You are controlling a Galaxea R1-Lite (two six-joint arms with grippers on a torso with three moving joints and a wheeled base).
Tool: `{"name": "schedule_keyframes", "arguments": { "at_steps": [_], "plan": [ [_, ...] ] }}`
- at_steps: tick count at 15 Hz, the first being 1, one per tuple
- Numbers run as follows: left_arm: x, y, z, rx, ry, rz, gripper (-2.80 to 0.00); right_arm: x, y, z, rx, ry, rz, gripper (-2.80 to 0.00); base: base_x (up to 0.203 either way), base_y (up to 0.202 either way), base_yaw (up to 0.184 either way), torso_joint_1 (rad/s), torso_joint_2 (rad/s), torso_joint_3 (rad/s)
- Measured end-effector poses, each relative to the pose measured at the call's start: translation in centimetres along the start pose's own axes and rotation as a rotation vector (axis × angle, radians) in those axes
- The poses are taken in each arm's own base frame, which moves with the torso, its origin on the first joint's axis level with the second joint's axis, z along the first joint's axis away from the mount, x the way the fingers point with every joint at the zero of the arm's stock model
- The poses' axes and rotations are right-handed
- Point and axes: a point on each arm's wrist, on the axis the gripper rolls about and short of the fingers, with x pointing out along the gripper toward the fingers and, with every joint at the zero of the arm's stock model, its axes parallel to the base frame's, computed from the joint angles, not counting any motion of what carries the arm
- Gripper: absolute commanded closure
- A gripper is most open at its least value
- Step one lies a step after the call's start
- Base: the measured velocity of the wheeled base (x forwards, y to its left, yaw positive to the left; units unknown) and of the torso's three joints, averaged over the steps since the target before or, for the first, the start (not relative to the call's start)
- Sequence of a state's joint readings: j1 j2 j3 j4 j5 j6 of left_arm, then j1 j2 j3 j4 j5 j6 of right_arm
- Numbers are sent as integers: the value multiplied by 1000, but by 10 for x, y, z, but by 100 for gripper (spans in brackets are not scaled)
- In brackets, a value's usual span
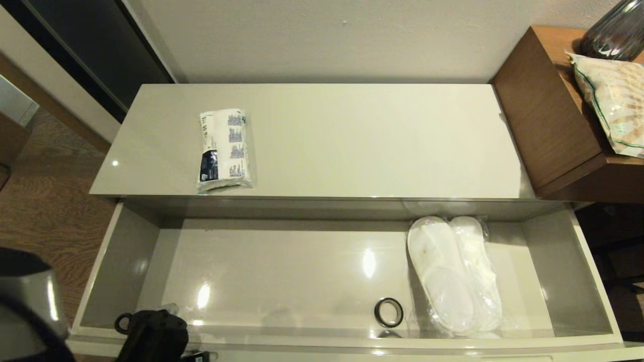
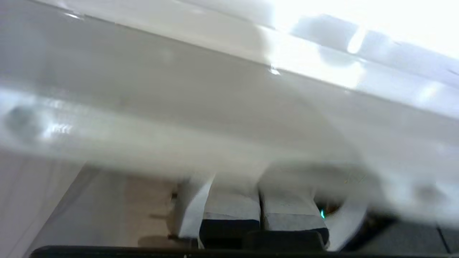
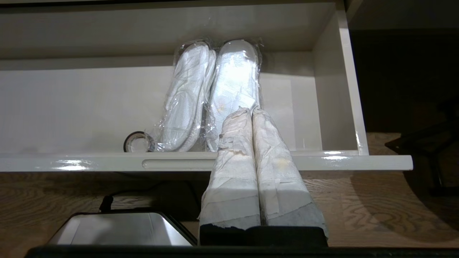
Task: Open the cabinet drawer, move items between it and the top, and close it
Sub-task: Close the drawer
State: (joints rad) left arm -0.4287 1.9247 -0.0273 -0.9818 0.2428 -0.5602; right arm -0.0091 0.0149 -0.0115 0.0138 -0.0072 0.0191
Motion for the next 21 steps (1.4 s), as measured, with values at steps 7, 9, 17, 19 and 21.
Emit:
{"name": "schedule_keyframes", "arguments": {
  "at_steps": [7, 9, 17, 19, 21],
  "plan": [
    [43, -23, 122, -142, -329, 119, 0, 0, 0, 0, 0, 0, -1, 0, 0, 0, 0, 0, 0, 0],
    [26, -34, 161, -178, -350, 119, 0, 0, 0, 0, 0, 1, -1, 0, 0, 0, 0, 0, 0, 0],
    [-93, -26, 126, -65, -253, 57, 0, 0, 0, 0, 0, 0, -1, 0, 0, 0, 0, 0, 0, 0],
    [-137, -11, 106, -18, -255, 32, 0, 0, 0, 0, -1, 0, 0, 0, 0, 0, 0, 0, 0, 0],
    [-179, 13, 77, 9, -244, 31, 0, 0, 0, 0, 0, 0, 0, 0, 0, 0, 0, 0, 0, 0]
  ]
}}
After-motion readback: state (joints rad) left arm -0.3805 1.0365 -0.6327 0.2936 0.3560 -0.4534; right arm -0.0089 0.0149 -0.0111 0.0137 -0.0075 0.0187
